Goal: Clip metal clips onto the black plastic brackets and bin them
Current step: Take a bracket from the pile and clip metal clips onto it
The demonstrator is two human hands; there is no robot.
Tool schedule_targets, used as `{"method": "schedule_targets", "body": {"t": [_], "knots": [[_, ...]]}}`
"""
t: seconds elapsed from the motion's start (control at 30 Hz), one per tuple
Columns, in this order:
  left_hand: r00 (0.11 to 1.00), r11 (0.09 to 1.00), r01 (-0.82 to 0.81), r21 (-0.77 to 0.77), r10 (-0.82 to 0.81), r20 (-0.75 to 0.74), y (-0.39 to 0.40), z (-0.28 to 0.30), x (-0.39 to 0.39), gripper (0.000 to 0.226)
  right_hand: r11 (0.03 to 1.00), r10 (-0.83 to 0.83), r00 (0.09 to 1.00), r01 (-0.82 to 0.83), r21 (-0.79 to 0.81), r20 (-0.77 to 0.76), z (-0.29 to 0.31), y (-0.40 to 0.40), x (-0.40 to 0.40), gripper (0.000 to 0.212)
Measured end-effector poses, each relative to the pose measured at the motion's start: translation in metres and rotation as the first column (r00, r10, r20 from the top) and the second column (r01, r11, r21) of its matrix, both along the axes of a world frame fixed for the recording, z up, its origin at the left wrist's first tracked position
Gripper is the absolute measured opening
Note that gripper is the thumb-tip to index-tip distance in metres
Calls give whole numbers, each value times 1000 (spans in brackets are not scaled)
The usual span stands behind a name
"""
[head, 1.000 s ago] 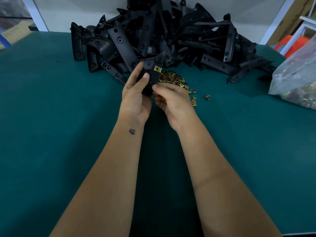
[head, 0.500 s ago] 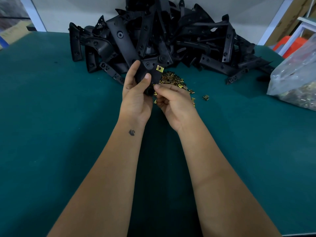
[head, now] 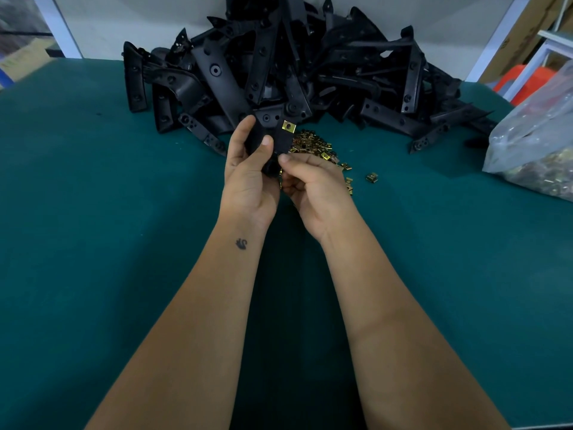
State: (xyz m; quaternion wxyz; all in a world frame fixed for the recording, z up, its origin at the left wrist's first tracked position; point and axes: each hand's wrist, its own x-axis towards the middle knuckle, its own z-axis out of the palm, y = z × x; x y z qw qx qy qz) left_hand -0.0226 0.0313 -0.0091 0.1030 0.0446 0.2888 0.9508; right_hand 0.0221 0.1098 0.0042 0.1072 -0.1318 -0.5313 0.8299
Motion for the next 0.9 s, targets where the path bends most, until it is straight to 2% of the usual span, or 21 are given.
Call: {"method": "schedule_targets", "body": {"t": [0.23, 0.63, 0.73, 0.9], "knots": [[1000, 1000, 25, 0, -25, -10, -2, 1, 1, 36, 1000, 14, 1000, -14, 2, 1, 1, 2, 1, 14], [994, 993, 60, -104, -69, -82, -6, 3, 1, 38, 996, 91, 996, -92, -16, -9, -1, 11, 2, 15], [983, 983, 117, -138, -134, -126, -11, 3, -1, 41, 988, 150, 989, -150, 43, -4, 0, 19, 4, 20], [952, 961, 191, -202, -231, -199, -22, 2, -5, 40, 945, 217, 976, -214, 249, 17, 3, 26, 7, 22]]}}
